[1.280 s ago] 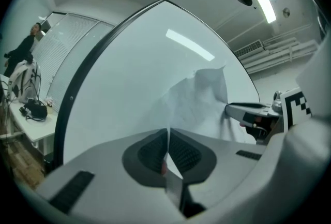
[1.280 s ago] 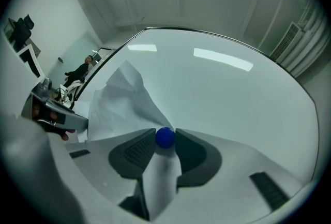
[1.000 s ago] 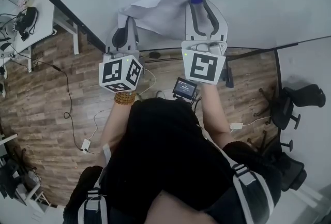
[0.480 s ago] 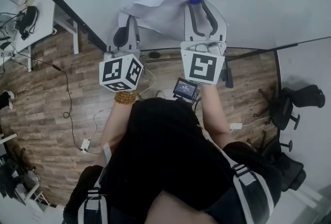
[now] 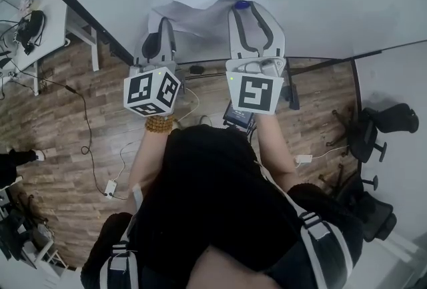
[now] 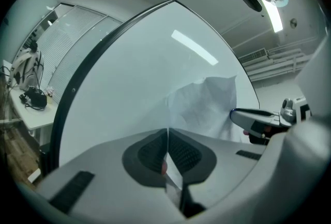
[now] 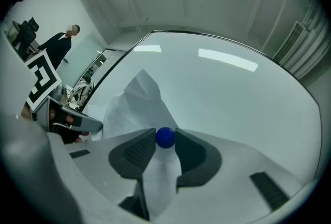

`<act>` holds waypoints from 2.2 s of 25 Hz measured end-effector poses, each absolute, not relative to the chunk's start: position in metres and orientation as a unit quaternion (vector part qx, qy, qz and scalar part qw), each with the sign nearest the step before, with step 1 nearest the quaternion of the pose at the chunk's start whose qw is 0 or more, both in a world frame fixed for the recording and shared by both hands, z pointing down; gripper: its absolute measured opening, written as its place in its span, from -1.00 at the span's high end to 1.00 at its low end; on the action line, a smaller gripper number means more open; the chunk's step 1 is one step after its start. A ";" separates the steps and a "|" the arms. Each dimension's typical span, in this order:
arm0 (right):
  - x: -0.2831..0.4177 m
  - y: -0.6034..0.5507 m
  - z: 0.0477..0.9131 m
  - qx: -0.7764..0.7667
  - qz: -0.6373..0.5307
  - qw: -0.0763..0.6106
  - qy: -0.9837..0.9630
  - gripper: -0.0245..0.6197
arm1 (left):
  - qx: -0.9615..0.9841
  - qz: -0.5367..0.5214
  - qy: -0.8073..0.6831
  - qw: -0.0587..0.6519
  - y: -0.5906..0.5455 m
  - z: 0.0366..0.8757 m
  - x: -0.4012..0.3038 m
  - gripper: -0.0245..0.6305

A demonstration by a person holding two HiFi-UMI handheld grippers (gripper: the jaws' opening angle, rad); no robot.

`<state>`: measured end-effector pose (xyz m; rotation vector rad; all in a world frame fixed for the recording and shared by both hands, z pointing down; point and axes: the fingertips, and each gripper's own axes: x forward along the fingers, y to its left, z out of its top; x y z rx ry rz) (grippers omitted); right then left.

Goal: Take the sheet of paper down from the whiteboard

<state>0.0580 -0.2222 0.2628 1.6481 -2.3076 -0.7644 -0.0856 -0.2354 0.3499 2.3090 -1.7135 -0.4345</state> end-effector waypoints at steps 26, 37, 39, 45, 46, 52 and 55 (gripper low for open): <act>0.078 -0.184 0.257 0.579 -0.242 0.086 -0.774 0.56 | 0.799 -0.136 -0.578 0.097 -0.228 0.347 -0.083 0.90; 0.083 -0.177 0.258 0.584 -0.231 0.077 -0.774 0.56 | 0.797 -0.101 -0.591 0.068 -0.218 0.358 -0.087 0.90; 0.085 -0.175 0.258 0.585 -0.231 0.078 -0.773 0.56 | 0.796 -0.092 -0.595 0.061 -0.216 0.361 -0.088 0.90; 0.085 -0.172 0.255 0.583 -0.231 0.076 -0.775 0.56 | 0.798 -0.063 -0.599 0.031 -0.209 0.361 -0.086 0.90; 0.085 -0.172 0.256 0.582 -0.230 0.076 -0.776 0.56 | 0.798 -0.056 -0.599 0.024 -0.208 0.361 -0.085 0.90; 0.080 -0.174 0.261 0.576 -0.224 0.075 -0.782 0.56 | 0.802 -0.022 -0.597 -0.016 -0.204 0.358 -0.080 0.89; 0.077 -0.176 0.264 0.573 -0.220 0.074 -0.786 0.56 | 0.803 -0.013 -0.595 -0.024 -0.203 0.359 -0.078 0.90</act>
